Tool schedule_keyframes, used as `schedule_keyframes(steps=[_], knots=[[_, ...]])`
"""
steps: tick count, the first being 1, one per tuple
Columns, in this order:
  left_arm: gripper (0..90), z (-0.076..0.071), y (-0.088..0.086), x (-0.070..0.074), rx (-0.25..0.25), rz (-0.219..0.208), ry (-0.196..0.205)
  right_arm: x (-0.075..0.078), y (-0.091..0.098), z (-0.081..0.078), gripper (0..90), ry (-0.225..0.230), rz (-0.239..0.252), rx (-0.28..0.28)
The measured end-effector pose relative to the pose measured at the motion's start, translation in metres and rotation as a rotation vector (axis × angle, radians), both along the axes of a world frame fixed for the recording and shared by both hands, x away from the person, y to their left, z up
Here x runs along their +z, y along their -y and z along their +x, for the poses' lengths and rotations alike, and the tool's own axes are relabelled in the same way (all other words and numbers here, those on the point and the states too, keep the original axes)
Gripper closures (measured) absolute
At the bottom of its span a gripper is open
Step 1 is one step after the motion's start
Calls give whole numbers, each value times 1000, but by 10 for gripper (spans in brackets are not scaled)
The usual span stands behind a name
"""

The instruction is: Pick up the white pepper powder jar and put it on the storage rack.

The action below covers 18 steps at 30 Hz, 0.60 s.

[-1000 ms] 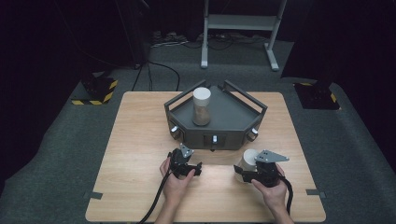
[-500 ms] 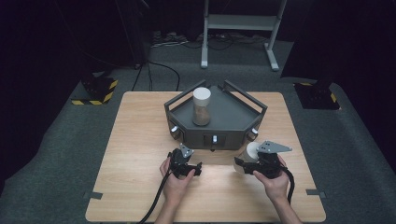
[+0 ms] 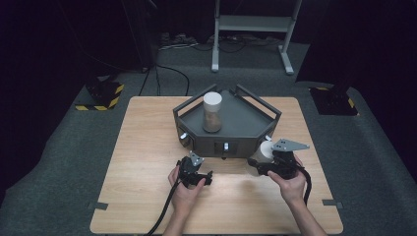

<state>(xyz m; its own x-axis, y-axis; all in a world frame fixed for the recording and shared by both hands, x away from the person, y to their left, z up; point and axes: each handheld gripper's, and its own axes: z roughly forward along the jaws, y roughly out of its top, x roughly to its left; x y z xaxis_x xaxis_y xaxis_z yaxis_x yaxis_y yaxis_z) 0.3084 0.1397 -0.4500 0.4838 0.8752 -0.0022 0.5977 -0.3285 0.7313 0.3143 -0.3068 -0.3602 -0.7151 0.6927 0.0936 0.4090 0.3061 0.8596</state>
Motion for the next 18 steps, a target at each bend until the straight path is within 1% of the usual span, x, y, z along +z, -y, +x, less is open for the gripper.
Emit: schedule_keyframes(steps=[1, 6, 9, 11, 15, 18], knots=[[94, 0, 0, 0, 0, 0, 0, 5, 0, 3, 323, -2, 3, -1], [94, 0, 0, 0, 0, 0, 0, 16, 1, 7, 326, -3, 15, 7], [94, 0, 0, 0, 0, 0, 0, 25, 0, 10, 334, 4, 9, 17], [94, 0, 0, 0, 0, 0, 0, 30, 0, 13, 338, 1, 13, 27], [94, 0, 0, 0, 0, 0, 0, 39, -4, 16, 343, 6, -2, 36], [94, 0, 0, 0, 0, 0, 0, 43, -3, 20, 344, 2, 6, 45]])
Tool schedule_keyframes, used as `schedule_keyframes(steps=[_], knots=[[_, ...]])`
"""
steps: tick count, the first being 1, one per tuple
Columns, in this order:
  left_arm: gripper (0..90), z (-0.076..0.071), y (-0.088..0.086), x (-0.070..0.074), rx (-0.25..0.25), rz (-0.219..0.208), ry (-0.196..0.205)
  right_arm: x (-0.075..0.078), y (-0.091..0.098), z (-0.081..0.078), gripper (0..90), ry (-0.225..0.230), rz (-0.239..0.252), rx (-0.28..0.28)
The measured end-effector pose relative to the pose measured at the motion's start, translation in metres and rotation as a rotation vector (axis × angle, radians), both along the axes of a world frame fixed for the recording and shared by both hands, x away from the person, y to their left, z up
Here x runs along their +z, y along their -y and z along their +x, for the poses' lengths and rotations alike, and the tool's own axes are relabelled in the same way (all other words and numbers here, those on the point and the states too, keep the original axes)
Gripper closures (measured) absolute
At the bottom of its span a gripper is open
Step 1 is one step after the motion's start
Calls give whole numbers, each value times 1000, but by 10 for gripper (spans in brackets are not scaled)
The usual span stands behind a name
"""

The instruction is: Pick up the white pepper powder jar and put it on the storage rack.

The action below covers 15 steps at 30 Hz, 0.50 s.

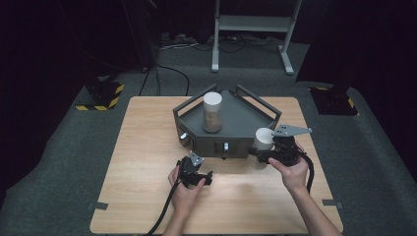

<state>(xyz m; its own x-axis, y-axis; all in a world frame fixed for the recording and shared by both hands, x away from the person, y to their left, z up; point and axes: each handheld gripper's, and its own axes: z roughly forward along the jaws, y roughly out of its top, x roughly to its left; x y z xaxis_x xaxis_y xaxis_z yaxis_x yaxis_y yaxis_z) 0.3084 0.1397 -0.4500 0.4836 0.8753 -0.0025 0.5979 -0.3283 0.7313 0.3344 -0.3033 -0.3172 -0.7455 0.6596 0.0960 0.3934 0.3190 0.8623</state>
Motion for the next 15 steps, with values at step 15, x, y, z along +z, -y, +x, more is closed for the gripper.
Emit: schedule_keyframes(steps=[15], knots=[[94, 0, 0, 0, 0, 0, 0, 30, -6, 21, 350, 1, 20, 8]])
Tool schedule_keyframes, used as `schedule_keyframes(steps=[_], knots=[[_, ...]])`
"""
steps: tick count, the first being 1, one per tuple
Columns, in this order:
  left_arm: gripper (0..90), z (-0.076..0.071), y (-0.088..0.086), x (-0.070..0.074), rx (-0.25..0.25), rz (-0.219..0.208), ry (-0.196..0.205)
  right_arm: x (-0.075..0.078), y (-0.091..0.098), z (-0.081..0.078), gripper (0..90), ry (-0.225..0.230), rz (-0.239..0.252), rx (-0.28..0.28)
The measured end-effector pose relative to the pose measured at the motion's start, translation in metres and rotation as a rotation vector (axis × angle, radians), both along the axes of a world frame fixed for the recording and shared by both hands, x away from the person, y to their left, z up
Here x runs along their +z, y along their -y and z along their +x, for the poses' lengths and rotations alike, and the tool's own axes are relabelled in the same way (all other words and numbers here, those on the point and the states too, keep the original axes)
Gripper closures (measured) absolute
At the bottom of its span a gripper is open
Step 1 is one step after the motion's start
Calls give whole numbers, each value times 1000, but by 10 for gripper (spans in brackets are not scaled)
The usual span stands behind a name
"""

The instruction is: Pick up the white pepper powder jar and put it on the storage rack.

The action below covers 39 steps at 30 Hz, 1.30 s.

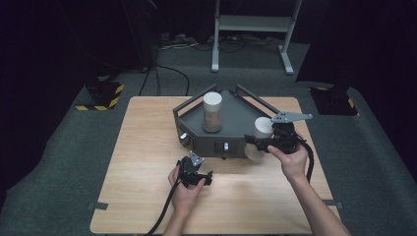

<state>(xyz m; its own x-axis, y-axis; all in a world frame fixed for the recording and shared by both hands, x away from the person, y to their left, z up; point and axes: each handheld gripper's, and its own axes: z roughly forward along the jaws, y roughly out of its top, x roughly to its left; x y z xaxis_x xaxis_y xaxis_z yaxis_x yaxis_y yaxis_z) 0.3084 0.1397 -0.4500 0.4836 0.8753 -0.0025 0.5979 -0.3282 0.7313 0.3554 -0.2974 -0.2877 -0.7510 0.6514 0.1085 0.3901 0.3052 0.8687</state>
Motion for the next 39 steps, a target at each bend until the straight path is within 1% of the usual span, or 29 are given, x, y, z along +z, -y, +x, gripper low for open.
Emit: schedule_keyframes(steps=[2, 4, 5, 7, 14, 19, 29, 31, 32, 39], knots=[[94, 0, 0, 0, 0, 0, 0, 7, -2, 4, 351, 6, 2, -3], [94, 0, 0, 0, 0, 0, 0, 9, -3, 5, 351, 7, 3, -4], [94, 0, 0, 0, 0, 0, 0, 15, -6, 8, 352, 12, 6, -7], [94, 0, 0, 0, 0, 0, 0, 21, -9, 12, 352, 12, 3, -12], [94, 0, 0, 0, 0, -1, 0, 34, -20, 22, 353, 20, -10, -33], [94, 0, 0, 0, 1, -1, 0, 40, -29, 31, 354, 16, -19, -55], [94, 0, 0, 0, 1, 1, 1, 40, -42, 45, 355, 5, -44, -101], [94, 0, 0, 0, 0, 0, 0, 38, -48, 49, 355, 6, -53, -124], [94, 0, 0, 0, 0, 0, 0, 38, -48, 49, 355, 6, -53, -124], [94, 0, 0, 0, 0, 1, 1, 30, -62, 60, 356, -11, -82, -174]])
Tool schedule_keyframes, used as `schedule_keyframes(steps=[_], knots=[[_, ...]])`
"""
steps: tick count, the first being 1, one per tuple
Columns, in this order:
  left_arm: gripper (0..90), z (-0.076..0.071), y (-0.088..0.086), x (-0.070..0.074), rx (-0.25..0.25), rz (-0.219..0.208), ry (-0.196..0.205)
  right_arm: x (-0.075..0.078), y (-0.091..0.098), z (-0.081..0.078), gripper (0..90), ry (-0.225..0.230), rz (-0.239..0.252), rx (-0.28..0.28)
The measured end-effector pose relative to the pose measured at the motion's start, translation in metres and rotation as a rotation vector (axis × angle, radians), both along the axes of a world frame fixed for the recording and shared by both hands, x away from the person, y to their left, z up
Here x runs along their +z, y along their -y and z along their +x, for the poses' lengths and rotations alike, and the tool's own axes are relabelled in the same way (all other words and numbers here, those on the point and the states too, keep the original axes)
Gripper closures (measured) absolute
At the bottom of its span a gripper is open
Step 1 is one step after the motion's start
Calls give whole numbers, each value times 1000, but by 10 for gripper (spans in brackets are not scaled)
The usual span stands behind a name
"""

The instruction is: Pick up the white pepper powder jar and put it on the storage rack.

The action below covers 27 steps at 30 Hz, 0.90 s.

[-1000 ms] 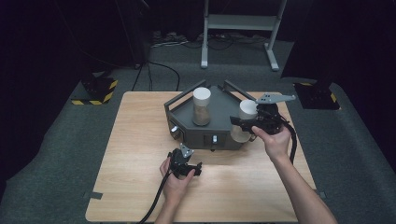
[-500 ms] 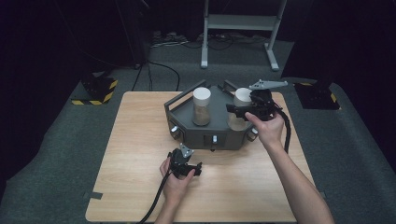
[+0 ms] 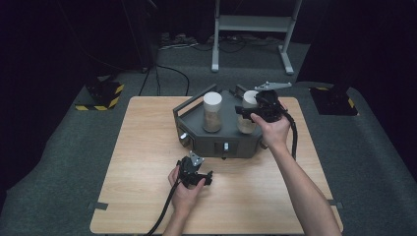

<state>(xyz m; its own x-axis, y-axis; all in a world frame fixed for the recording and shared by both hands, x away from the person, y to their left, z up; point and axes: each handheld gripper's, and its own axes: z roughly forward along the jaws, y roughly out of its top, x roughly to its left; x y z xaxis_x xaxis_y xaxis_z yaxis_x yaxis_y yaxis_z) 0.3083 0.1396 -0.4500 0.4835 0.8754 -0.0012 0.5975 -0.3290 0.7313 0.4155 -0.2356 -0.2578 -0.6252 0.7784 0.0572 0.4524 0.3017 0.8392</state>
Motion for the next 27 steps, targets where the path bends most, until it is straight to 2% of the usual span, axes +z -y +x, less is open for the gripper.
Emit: schedule_keyframes(steps=[11, 27], knots=[[94, 0, 0, 0, -1, 1, 0, -12, -16, 10, 357, -17, -30, -40], [94, 0, 0, 0, -1, 1, 0, -20, -22, 15, 359, -23, -41, -70]])
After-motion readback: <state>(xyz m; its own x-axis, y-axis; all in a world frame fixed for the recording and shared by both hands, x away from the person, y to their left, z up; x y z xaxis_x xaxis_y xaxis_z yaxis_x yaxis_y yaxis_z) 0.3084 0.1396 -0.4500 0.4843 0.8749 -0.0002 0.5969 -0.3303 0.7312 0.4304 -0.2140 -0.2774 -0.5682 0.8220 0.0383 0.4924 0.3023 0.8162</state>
